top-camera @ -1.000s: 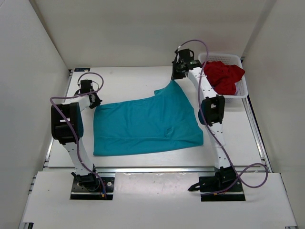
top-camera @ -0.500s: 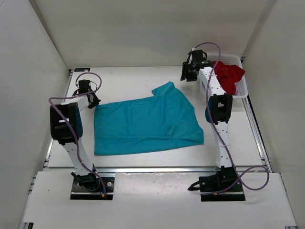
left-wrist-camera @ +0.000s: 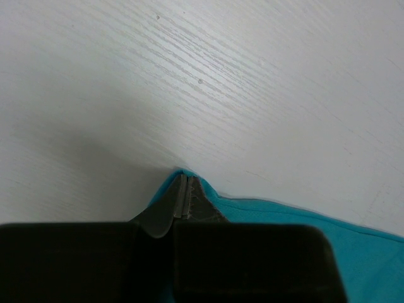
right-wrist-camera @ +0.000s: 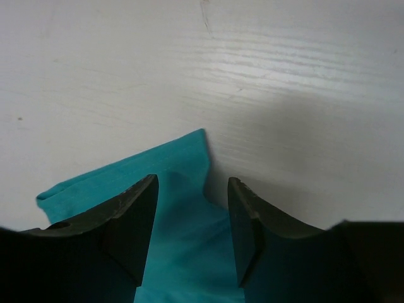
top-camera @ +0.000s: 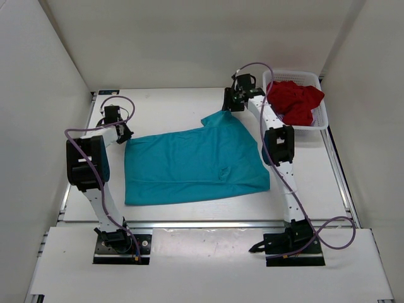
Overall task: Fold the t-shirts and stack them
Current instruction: Grap the side of the flattened tshirt furthest away from the robot with both arms
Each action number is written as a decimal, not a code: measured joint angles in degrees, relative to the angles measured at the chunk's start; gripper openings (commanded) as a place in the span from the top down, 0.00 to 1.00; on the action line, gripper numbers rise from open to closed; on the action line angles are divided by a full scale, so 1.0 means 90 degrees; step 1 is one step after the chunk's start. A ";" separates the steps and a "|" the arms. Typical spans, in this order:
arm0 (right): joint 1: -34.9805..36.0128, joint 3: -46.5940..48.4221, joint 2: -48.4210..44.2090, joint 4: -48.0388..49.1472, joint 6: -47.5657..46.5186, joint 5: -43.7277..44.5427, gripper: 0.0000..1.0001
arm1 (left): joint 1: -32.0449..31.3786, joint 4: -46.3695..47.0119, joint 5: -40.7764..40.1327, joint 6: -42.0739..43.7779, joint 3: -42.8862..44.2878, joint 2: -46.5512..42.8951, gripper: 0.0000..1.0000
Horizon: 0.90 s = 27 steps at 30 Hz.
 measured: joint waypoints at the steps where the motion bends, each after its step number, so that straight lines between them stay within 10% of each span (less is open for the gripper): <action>1: -0.0007 0.0000 0.0080 0.0024 0.0058 -0.0019 0.53 | -0.0010 0.0000 0.0000 0.0000 0.0000 0.0000 1.00; 27: -0.0333 0.0425 0.0692 0.0617 0.1537 -0.1537 1.00 | -0.0005 0.0102 0.0187 -0.0119 -0.0109 -0.0075 1.00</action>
